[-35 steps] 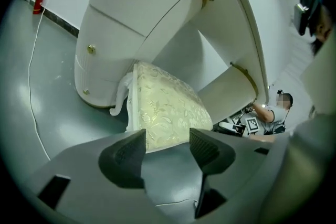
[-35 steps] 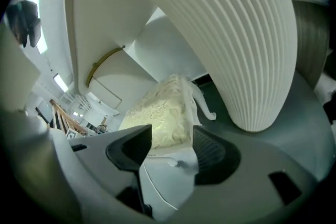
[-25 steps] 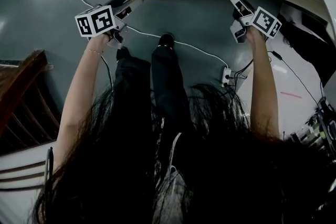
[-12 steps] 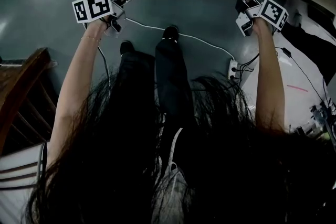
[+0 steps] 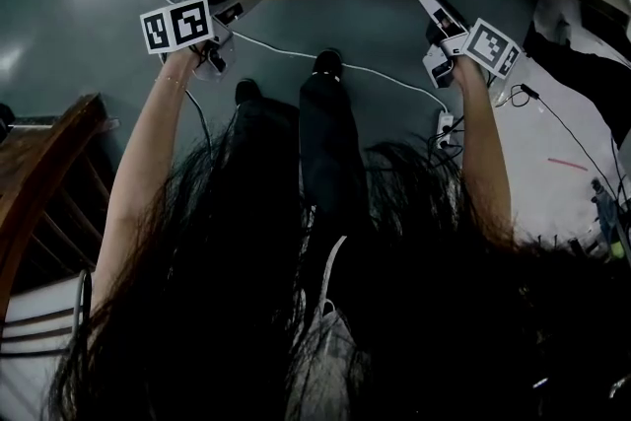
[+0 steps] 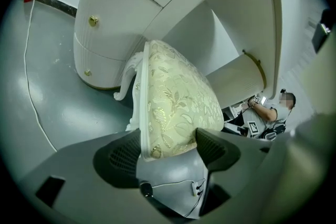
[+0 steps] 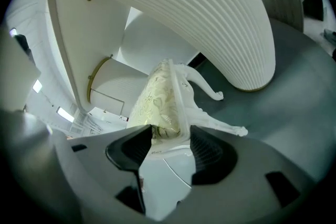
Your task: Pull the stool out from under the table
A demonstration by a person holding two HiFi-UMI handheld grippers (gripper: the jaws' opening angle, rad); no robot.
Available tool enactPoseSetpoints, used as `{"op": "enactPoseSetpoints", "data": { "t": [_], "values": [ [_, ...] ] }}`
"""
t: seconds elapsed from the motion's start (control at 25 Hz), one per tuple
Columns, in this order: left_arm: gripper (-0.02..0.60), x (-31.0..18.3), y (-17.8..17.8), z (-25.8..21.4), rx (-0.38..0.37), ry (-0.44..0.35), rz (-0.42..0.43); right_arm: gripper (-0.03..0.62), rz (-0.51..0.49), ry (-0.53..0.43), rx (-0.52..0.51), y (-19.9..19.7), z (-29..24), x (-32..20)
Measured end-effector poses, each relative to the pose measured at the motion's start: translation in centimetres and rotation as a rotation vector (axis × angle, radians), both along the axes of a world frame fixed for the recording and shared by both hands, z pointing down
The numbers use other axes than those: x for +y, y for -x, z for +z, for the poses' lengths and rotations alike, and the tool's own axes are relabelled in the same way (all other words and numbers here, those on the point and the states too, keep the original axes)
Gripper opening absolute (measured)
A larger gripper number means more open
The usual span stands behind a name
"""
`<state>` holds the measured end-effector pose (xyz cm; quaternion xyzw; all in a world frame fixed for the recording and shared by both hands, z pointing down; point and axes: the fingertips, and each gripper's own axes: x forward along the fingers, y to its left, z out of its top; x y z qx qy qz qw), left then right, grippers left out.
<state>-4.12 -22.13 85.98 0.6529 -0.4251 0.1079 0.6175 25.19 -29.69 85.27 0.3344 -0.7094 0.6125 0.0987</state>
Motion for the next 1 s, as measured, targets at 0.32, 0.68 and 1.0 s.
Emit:
{"op": "enactPoseSetpoints", "data": {
  "t": [0.32,0.68,1.0],
  "values": [
    [0.337,1.0,-0.4,-0.2,-0.026,0.027,0.028,0.235,0.048,0.016,-0.007,-0.7,-0.1,2.0],
    [0.336,12.9,-0.3,-1.0,-0.027,0.039,0.112,0.235,0.073,0.009,0.018,-0.8,-0.9,15.1],
    [0.336,24.6,1.7,0.1,-0.018,0.110,0.203,0.235,0.103,0.066,0.041,0.9,-0.1,28.1]
  ]
}}
